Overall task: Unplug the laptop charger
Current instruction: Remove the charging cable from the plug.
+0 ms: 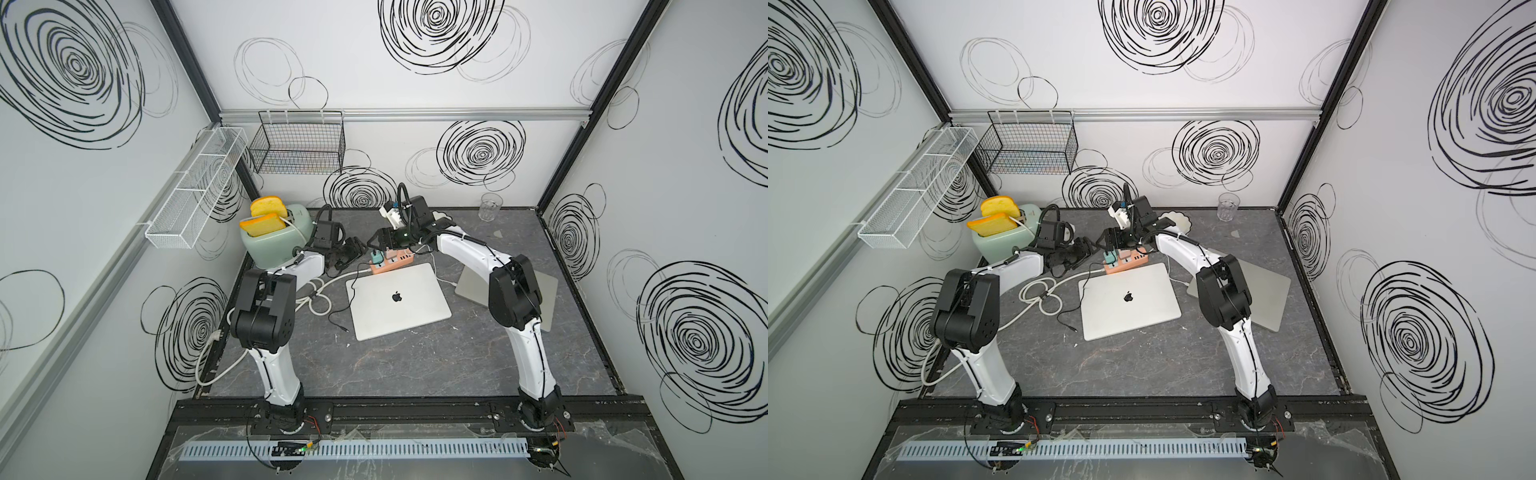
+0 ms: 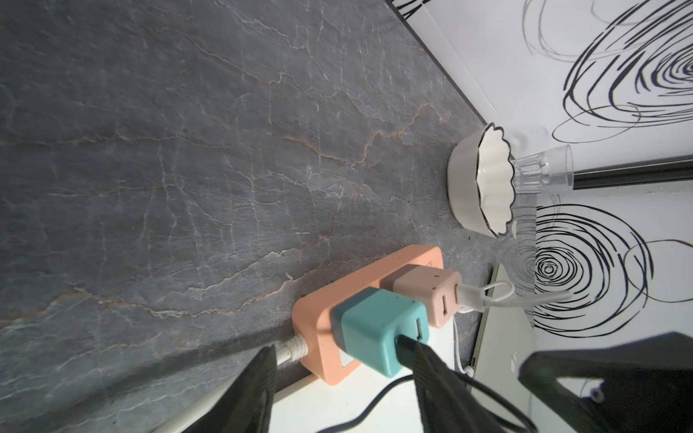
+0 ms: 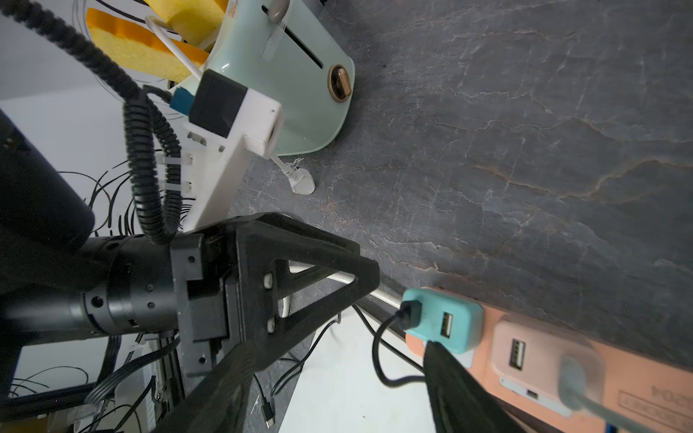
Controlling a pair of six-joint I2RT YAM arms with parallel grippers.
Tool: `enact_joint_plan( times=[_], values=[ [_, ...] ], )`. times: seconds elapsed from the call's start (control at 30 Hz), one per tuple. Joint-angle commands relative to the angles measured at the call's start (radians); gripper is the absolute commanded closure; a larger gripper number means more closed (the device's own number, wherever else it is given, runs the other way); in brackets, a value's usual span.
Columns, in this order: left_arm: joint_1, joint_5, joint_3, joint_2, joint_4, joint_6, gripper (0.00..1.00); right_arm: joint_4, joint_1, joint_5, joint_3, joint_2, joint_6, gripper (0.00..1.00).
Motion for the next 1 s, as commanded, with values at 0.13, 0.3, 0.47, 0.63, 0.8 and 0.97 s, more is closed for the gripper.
enact_joint_plan(
  times=[0.13,0.3,0.47,0.63,0.8,0.97],
  values=[
    [0.012,0.025,-0.021,0.021,0.056,-0.020,0.38,-0.095,0.005,0.006,0.058,0.053,-0.041,0.37],
    [0.018,0.030,-0.017,0.025,0.056,-0.015,0.38,-0.113,0.008,0.016,0.075,0.072,-0.058,0.40],
    [0.017,0.031,-0.019,0.028,0.054,-0.011,0.38,-0.124,0.009,0.018,0.106,0.098,-0.062,0.52],
    [0.014,0.034,-0.016,0.036,0.060,-0.011,0.38,-0.139,0.010,0.013,0.136,0.116,-0.060,0.63],
    [0.003,0.038,-0.002,0.058,0.066,-0.017,0.38,-0.145,0.014,0.014,0.142,0.111,-0.065,0.71],
    [-0.010,0.043,0.010,0.076,0.071,-0.019,0.38,-0.151,0.016,0.011,0.145,0.107,-0.065,0.82]
  ],
)
